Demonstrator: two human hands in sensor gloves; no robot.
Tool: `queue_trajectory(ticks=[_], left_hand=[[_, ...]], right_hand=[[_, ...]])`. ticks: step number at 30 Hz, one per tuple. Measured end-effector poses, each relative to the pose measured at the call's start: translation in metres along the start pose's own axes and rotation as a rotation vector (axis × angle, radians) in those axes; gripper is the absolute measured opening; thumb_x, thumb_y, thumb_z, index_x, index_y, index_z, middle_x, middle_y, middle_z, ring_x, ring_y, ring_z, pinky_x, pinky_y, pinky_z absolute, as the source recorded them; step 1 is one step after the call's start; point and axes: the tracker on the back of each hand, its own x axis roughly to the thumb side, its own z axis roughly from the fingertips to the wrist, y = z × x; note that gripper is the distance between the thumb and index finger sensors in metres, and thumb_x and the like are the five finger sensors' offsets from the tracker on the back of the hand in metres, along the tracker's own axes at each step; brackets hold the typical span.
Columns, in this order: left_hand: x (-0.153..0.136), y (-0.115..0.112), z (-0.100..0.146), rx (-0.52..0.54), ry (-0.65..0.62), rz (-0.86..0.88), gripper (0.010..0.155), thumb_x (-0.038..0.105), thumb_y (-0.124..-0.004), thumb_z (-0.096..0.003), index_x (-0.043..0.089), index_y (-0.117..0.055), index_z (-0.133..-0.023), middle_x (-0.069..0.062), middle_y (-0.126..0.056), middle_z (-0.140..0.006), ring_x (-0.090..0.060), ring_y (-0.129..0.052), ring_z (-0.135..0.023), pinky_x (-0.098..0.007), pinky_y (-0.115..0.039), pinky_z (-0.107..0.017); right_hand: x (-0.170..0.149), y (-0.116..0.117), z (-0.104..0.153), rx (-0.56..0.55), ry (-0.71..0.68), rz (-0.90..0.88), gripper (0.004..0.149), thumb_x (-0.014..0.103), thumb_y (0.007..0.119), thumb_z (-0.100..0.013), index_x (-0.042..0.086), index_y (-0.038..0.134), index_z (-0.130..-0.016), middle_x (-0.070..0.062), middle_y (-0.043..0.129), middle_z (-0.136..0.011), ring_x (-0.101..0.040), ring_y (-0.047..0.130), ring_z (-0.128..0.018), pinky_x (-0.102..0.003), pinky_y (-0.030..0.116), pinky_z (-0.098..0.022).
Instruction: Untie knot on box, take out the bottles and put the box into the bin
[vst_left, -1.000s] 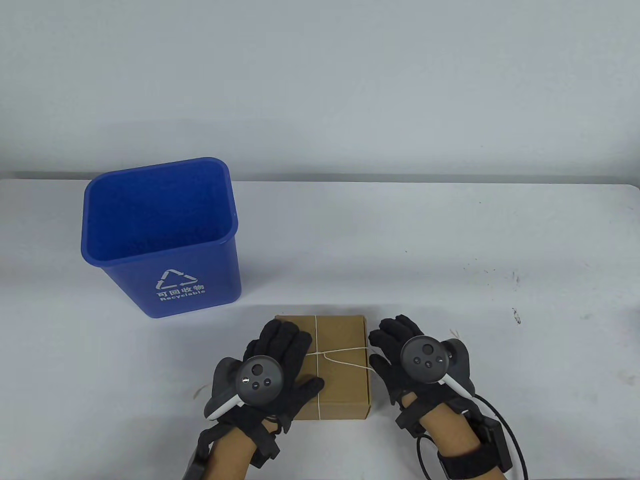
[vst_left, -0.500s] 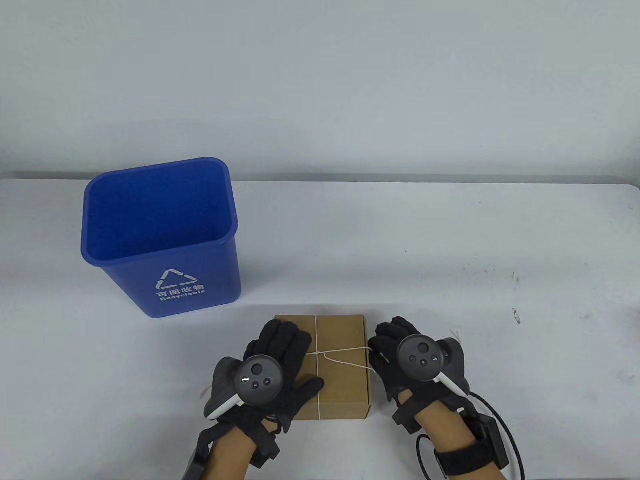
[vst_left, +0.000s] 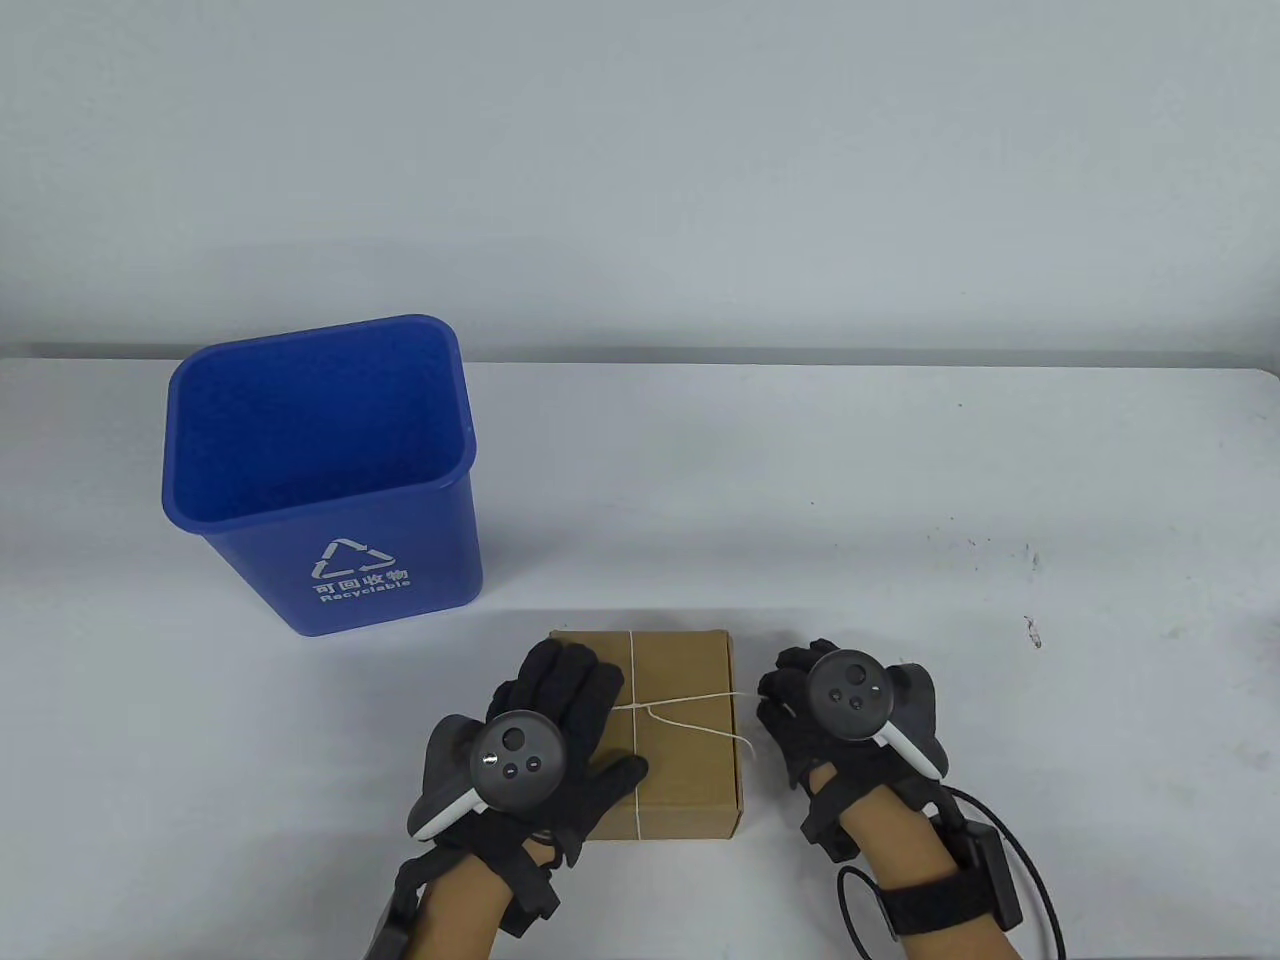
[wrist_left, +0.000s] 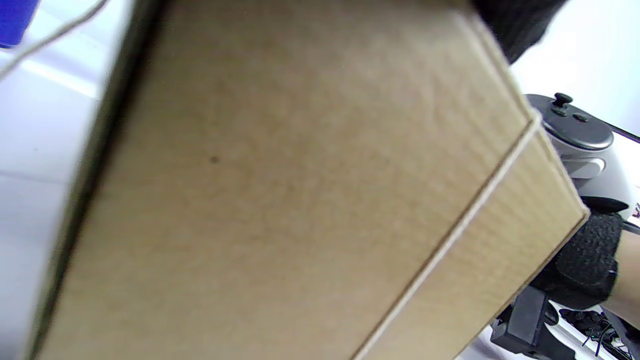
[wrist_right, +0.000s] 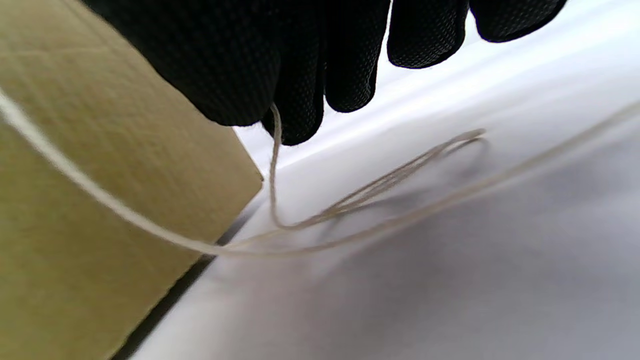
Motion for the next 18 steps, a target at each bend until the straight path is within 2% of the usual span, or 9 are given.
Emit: queue_trajectory(ticks=[18], left_hand=[[0.0, 0.0, 0.0, 0.0, 0.0, 0.0, 0.088, 0.061, -0.067, -0.0503, 0.019, -0.027, -0.117, -0.009, -0.014, -0.119, -0.047, -0.006, -0.111, -0.079, -0.025, -0.072]], right_hand=[[-0.025, -0.003, -0.003, 0.019, 0.198, 0.132, 0.04, 0.03, 0.079, -0.047, 0.007, 0.084, -0.08, -0.016, 0.067, -0.097, -0.056, 0.055, -0.092, -0.07, 0.048, -0.062]])
